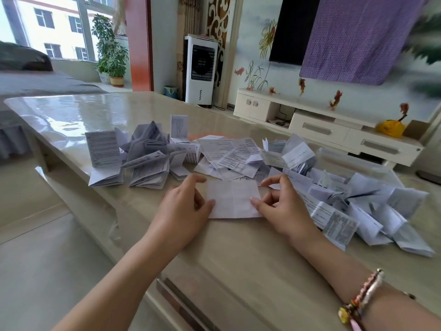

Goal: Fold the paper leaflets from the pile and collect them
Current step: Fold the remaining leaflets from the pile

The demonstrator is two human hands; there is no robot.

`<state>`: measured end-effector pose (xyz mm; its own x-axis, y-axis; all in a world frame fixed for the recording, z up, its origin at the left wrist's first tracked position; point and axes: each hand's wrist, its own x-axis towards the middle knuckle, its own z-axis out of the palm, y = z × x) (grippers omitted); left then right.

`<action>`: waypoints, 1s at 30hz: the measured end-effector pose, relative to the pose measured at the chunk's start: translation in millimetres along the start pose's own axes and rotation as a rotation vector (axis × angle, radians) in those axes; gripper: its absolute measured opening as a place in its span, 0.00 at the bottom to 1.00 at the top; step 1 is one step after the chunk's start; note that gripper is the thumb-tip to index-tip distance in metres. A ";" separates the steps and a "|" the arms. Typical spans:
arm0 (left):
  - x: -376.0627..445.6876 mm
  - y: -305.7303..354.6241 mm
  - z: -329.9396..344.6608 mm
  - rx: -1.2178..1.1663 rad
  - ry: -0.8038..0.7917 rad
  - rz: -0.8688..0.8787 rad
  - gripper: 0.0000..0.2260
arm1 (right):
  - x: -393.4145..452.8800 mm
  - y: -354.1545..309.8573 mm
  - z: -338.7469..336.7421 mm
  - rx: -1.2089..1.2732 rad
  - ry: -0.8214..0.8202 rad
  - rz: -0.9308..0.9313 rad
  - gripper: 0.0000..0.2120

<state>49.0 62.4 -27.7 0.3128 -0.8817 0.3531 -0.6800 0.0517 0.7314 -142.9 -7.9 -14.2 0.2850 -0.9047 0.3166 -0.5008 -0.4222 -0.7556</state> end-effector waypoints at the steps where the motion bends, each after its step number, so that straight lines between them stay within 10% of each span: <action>1: -0.6 -0.4 1.1 0.047 -0.008 0.007 0.21 | -0.4 0.3 0.2 -0.037 -0.006 -0.005 0.15; 10: -1.2 -5.1 2.5 0.229 -0.056 0.319 0.10 | -6.7 -1.9 -5.1 -0.486 -0.048 -0.332 0.14; 15: -0.2 -9.3 0.7 0.258 -0.092 0.334 0.23 | -13.2 -3.4 -14.2 -0.334 -0.300 -0.421 0.17; 24: 2.5 -7.0 -1.0 0.269 -0.125 0.313 0.31 | -14.2 -6.6 -17.3 -0.618 -0.254 -0.495 0.23; 30: 2.4 -4.8 -0.3 0.231 -0.079 0.316 0.13 | -14.5 -8.0 -12.1 -0.446 -0.130 -0.447 0.10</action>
<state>53.2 60.1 -30.2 0.0189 -0.8731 0.4872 -0.8686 0.2270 0.4404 -152.9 7.9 -5.8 0.6273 -0.6340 0.4523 -0.5947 -0.7649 -0.2474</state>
